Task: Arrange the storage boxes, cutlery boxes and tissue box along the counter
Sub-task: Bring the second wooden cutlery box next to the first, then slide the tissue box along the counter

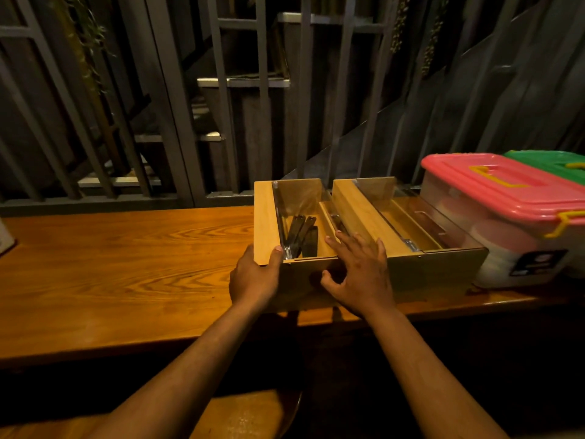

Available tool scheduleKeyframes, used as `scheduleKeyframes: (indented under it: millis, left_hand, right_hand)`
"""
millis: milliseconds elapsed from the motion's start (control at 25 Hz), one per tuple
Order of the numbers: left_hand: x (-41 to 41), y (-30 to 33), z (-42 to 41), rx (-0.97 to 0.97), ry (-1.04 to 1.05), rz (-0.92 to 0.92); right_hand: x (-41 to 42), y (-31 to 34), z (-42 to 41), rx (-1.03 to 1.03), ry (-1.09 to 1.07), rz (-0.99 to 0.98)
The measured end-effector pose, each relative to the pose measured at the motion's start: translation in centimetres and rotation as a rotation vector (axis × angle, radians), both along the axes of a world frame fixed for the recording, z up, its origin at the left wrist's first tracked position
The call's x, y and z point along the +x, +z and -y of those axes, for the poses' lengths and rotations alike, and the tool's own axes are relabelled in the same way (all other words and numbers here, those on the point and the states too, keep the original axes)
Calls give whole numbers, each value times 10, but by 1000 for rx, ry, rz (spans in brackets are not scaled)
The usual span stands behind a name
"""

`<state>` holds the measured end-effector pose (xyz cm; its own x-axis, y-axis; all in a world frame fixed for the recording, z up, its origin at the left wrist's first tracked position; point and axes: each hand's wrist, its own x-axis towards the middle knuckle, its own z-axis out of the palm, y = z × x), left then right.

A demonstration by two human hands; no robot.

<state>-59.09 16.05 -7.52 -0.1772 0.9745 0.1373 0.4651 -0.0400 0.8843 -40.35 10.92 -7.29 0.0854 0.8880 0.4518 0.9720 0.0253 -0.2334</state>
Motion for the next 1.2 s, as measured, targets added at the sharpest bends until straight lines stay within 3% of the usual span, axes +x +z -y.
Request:
scheduleKeyframes:
  millis: [240, 480, 880, 1200]
  left_hand:
    - [-36, 10, -3, 28, -15, -279]
    - [-141, 29, 18, 250, 74, -594]
    - [-392, 13, 19, 198, 340, -764]
    - [-619, -9, -43, 52, 389, -806]
  right_hand:
    - [-24, 10, -3, 21, -36, -52]
    - [-131, 26, -30, 91, 161, -95]
    - [-375, 18, -84, 74, 452, -76]
    - [-604, -11, -149, -59, 472, -133]
